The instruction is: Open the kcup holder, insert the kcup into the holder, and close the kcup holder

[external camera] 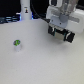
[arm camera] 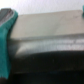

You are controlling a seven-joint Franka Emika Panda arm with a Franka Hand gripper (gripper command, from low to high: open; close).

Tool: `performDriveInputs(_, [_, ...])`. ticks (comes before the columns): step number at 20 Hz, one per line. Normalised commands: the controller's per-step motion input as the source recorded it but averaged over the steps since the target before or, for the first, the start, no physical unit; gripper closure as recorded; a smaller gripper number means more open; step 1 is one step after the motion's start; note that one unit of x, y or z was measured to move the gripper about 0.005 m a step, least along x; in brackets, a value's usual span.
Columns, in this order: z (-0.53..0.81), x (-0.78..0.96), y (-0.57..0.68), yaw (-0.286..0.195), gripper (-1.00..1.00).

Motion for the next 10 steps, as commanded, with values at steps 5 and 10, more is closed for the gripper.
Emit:
performDriveInputs(5, [0.31,0.92,-0.32,-0.078,1.0])
performDriveInputs(10, [0.26,0.85,-0.27,-0.081,1.0])
